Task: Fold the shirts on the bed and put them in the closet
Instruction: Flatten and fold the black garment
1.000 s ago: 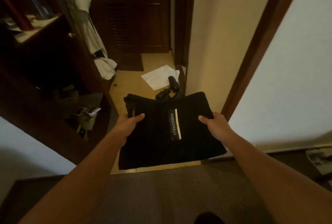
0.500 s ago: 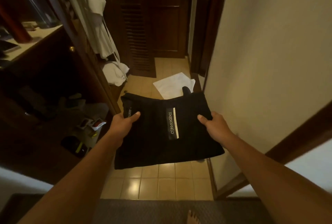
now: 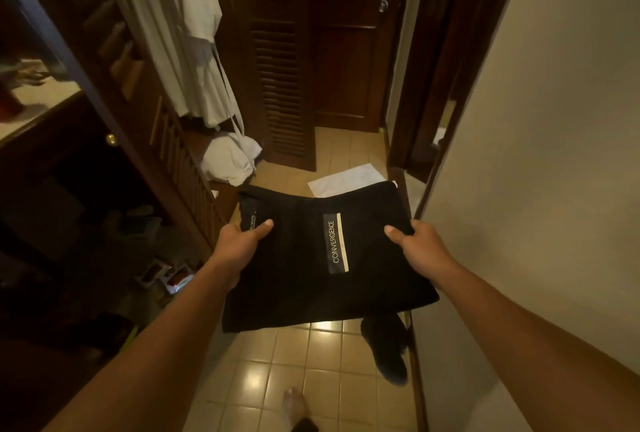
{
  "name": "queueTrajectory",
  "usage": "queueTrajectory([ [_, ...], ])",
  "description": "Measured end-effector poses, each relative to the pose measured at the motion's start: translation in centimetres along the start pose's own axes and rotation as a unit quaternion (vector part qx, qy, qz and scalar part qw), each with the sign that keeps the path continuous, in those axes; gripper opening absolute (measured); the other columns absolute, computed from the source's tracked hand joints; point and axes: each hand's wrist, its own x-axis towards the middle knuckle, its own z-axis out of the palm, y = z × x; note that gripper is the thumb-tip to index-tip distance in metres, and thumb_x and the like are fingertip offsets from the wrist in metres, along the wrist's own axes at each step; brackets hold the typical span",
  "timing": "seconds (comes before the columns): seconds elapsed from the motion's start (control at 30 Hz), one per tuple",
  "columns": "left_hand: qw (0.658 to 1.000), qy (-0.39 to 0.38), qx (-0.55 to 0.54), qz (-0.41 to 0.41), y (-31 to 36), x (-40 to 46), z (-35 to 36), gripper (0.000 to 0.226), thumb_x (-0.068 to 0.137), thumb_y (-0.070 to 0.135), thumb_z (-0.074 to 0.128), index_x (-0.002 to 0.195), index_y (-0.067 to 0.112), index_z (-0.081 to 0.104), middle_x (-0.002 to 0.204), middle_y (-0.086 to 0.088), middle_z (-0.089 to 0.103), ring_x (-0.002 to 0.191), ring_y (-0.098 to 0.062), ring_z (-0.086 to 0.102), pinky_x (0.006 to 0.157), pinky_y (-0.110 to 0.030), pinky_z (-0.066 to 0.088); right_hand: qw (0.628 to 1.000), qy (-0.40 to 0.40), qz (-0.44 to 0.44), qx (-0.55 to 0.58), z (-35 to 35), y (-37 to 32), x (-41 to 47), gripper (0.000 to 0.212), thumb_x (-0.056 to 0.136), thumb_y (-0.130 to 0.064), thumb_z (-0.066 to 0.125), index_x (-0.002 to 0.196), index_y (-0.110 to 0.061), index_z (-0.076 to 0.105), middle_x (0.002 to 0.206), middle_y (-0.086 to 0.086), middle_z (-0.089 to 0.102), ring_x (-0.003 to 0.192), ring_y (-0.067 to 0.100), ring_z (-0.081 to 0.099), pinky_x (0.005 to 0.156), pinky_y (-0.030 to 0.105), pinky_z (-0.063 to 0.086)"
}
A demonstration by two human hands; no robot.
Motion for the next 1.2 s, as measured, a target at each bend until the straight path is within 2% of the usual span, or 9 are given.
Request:
queueTrajectory([
  [0.17,1.000,0.000,0.010,0.004,4.2,8.0,-0.6,0.036,0.092,0.030,0.075,0.122,0.012,0.067,0.109,-0.008,0.074,0.102,-0.027,0.070,0.101,-0.051,0.052,1.000,0.014,0.015,0.002,2.0,-3.8,7.0,0.046,0.096,-0.045,0.062,0.133,-0.018,0.056,0.120,0.003,0.064,0.113,0.027,0.062,0.102,0.050,0.050],
  [0.3,1.000,-0.007,0.023,0.002,8.2,14.7,-1.9,0.039,0.091,0.030,0.075,0.124,0.013,0.067,0.110,-0.006,0.073,0.105,-0.027,0.069,0.103,-0.050,0.051,0.999,0.032,0.017,-0.012,4.0,-7.0,13.1,0.051,0.092,-0.053,0.063,0.130,-0.021,0.058,0.116,0.000,0.067,0.109,0.026,0.064,0.099,0.053,0.051],
  [0.47,1.000,0.005,0.020,0.015,12.1,21.3,-2.7,0.041,0.092,0.027,0.074,0.128,0.012,0.064,0.114,-0.007,0.071,0.107,-0.027,0.066,0.103,-0.047,0.050,0.999,0.038,0.011,-0.002,5.8,-10.7,19.6,0.049,0.092,-0.048,0.065,0.129,-0.016,0.060,0.115,0.001,0.069,0.108,0.026,0.066,0.099,0.052,0.052],
  [0.67,0.999,0.028,0.013,0.007,15.8,28.9,-2.7,0.034,0.093,0.026,0.073,0.123,0.010,0.066,0.102,-0.004,0.070,0.094,-0.024,0.065,0.090,-0.039,0.051,1.000,0.017,0.014,0.004,7.2,-14.7,27.5,0.051,0.095,-0.044,0.063,0.135,-0.015,0.055,0.122,0.004,0.066,0.114,0.027,0.063,0.102,0.052,0.050],
  [0.8,0.999,0.047,0.019,-0.009,18.3,34.6,-2.0,0.032,0.092,0.029,0.073,0.118,0.011,0.067,0.100,-0.005,0.071,0.096,-0.027,0.067,0.098,-0.044,0.053,1.000,0.005,0.004,0.003,7.7,-17.4,34.1,0.046,0.098,-0.039,0.061,0.135,-0.013,0.054,0.123,0.006,0.065,0.115,0.027,0.062,0.103,0.051,0.049],
  [1.0,0.997,0.076,0.014,-0.024,22.2,42.5,-0.4,0.038,0.092,0.032,0.072,0.122,0.010,0.067,0.104,-0.009,0.072,0.096,-0.028,0.068,0.091,-0.042,0.054,0.999,-0.025,-0.010,-0.023,7.2,-21.6,44.0,0.042,0.098,-0.039,0.062,0.129,-0.012,0.056,0.116,0.006,0.066,0.109,0.026,0.064,0.100,0.049,0.052],
  [1.2,0.994,0.098,-0.008,-0.043,25.2,48.8,-0.2,0.043,0.091,0.033,0.071,0.127,0.011,0.064,0.107,-0.009,0.072,0.098,-0.029,0.068,0.095,-0.045,0.054,0.998,-0.060,-0.015,-0.026,7.6,-25.7,52.6,0.043,0.096,-0.040,0.064,0.128,-0.012,0.057,0.115,0.005,0.067,0.107,0.025,0.065,0.099,0.049,0.052],
])
